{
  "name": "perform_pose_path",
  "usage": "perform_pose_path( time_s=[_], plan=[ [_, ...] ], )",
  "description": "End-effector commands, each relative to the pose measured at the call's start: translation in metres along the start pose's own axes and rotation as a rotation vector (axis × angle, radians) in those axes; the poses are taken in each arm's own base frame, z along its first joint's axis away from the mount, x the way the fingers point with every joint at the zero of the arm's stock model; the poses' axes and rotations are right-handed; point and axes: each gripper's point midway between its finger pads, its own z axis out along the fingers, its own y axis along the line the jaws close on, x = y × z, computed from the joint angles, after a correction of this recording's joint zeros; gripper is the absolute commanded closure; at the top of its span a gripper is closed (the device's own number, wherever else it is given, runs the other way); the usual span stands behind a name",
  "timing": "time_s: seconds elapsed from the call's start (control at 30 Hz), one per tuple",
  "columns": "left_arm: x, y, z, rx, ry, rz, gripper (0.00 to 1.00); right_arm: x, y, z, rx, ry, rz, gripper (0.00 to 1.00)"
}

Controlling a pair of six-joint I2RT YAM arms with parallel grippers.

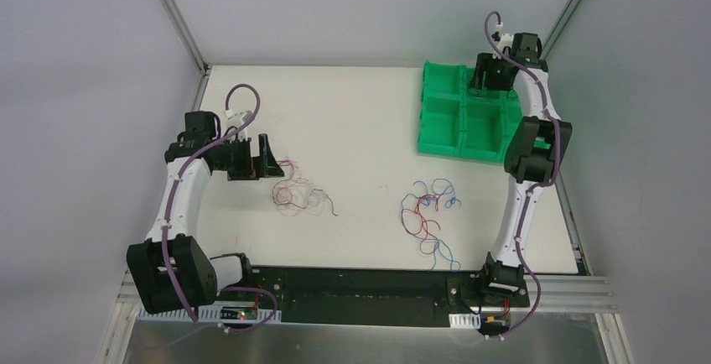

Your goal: Untangle the cables

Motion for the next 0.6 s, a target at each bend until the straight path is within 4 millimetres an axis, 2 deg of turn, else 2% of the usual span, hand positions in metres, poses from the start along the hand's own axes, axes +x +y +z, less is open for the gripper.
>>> perform_pose_path(
  time_s=[0.0,0.13,0.27,0.3,0.43,0.57],
  plan=[
    [-0.015,-0.001,-0.008,0.021,0.026,0.213,0.01,-0.078,0.024,-0.089,0.006,-0.214,-0.074,0.29],
    [-0.014,0.01,0.002,0.062,0.122,0.32,0.03,-0.08,0.034,-0.12,0.006,-0.21,-0.124,0.16],
    [-0.02,0.014,0.022,0.128,0.187,0.35,0.15,-0.07,0.055,-0.153,-0.033,-0.202,-0.154,0.01],
    [-0.019,0.013,0.028,0.139,0.21,0.372,0.2,-0.07,0.067,-0.167,-0.052,-0.216,-0.169,0.01],
    [-0.018,0.012,0.059,0.145,0.312,0.429,0.33,-0.044,0.128,-0.192,-0.207,-0.181,-0.173,0.02],
    [-0.02,0.023,0.082,0.12,0.375,0.33,0.46,0.009,0.205,-0.196,-0.411,-0.037,-0.06,0.08]
  ],
)
